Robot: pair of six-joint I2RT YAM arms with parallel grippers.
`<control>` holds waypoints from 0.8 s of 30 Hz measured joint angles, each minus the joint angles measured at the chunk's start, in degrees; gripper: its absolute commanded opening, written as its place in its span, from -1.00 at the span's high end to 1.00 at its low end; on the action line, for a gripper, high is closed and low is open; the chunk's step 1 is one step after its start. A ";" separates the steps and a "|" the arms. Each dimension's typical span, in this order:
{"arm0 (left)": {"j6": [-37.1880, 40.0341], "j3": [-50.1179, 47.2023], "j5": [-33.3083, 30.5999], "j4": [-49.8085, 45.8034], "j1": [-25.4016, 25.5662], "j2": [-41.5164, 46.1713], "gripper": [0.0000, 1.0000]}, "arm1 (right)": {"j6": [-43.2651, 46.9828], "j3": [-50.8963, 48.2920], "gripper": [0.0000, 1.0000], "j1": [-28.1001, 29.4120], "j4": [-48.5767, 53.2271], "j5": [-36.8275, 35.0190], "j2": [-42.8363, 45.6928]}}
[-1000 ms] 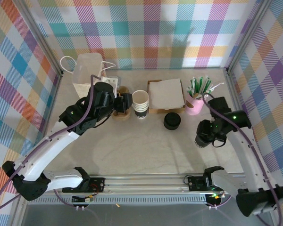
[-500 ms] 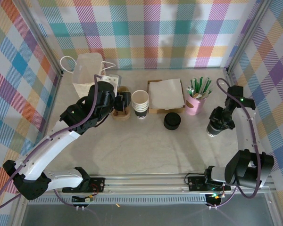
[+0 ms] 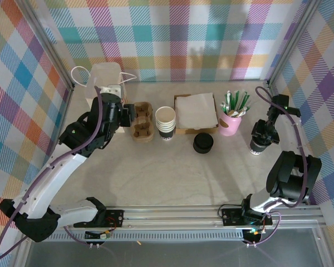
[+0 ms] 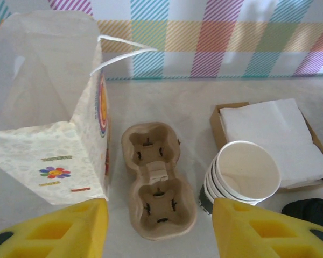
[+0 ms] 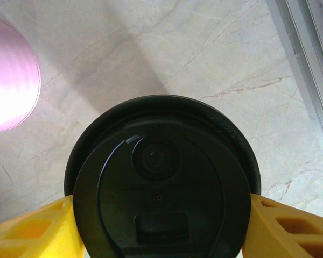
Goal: Pack the takeout coffee
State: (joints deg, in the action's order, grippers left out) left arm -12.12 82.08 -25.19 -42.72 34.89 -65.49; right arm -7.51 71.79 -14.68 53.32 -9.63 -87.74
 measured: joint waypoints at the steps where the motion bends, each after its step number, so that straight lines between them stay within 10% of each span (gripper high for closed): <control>1: 0.00 0.00 0.00 -0.37 -0.31 0.37 -0.07 | 0.35 0.07 -0.25 -0.02 0.04 -0.13 -0.33; 10: -0.22 -0.17 0.20 -1.51 -1.73 3.13 -0.07 | 2.47 2.69 -0.74 -0.37 1.22 -1.38 -1.81; 24: -2.82 0.28 -1.27 -5.57 -2.21 3.93 -0.07 | -1.25 6.58 -0.73 -0.26 6.05 -1.62 5.60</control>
State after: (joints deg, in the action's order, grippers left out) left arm -14.94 82.37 -26.46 -48.29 32.69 -61.56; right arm -8.75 78.37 -14.94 59.37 -11.25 -82.15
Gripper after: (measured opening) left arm 0.537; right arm 0.883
